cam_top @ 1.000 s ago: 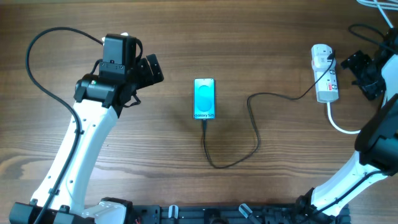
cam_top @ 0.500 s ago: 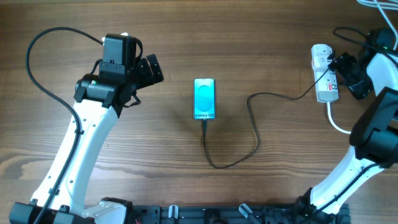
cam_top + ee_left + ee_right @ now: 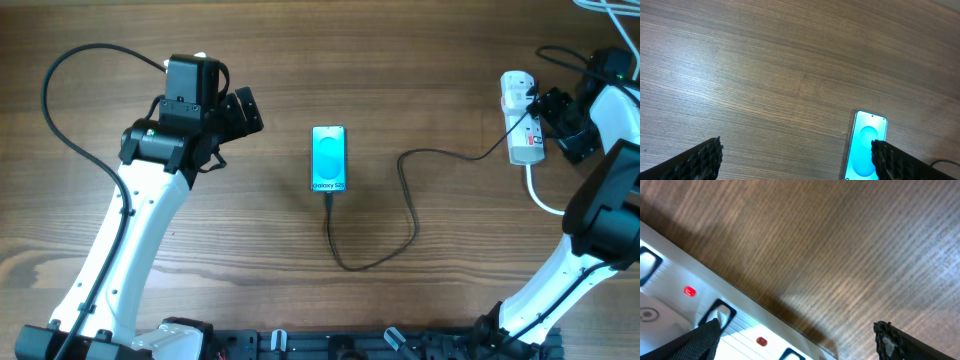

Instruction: Plug charger to phone and switch on socket

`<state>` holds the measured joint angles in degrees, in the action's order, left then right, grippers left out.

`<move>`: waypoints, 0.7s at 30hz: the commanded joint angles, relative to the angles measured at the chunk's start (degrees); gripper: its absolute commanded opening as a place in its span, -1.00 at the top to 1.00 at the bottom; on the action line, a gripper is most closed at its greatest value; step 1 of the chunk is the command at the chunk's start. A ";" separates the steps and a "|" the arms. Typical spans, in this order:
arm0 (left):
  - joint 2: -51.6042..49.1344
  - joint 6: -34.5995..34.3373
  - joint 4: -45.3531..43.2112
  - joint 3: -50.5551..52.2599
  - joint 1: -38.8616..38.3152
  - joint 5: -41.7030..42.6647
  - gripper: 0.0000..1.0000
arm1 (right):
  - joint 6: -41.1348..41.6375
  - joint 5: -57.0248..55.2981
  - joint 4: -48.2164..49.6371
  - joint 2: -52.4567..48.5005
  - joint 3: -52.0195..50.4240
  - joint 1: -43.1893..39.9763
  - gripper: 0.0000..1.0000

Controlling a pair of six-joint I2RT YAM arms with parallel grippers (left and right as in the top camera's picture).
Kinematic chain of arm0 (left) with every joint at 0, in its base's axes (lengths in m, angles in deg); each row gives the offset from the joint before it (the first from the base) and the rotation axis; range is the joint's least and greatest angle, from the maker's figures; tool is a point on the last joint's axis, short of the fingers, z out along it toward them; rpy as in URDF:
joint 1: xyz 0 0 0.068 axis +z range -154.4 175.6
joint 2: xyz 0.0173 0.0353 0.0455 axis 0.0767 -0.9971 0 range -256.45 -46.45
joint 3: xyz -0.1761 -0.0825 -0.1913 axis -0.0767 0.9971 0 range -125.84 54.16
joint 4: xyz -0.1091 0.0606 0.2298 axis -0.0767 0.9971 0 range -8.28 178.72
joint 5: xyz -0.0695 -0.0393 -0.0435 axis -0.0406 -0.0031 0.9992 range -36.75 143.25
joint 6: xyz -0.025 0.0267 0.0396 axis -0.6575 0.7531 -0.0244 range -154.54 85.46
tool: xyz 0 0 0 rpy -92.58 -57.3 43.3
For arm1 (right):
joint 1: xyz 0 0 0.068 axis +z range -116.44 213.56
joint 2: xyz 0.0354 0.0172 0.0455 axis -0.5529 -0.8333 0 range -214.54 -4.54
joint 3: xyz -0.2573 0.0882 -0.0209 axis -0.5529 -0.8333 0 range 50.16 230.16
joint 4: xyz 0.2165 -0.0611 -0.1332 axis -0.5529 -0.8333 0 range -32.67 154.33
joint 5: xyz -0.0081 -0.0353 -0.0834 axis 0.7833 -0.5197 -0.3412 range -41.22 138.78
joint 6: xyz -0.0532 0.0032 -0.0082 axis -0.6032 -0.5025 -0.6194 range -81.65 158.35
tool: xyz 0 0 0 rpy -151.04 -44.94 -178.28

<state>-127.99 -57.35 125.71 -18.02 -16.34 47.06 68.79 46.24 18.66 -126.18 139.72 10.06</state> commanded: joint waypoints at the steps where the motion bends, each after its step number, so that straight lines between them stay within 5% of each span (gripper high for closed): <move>1: 0.11 -0.33 0.02 -0.20 -0.09 -0.96 -1.00 | -0.20 1.31 -3.63 0.63 -1.07 -0.17 -0.99; 13: 0.11 -0.33 0.04 -0.20 -0.09 -0.96 -1.00 | 1.05 1.79 -21.51 28.81 -1.09 -0.24 -1.00; 21: 0.11 -0.33 0.04 -0.20 -0.09 -0.96 -1.00 | -2.16 0.55 -28.61 51.95 -1.09 16.61 -1.00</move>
<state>-127.99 -57.37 125.77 -18.02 -16.34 47.06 67.61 47.28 -8.95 -78.10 138.78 21.77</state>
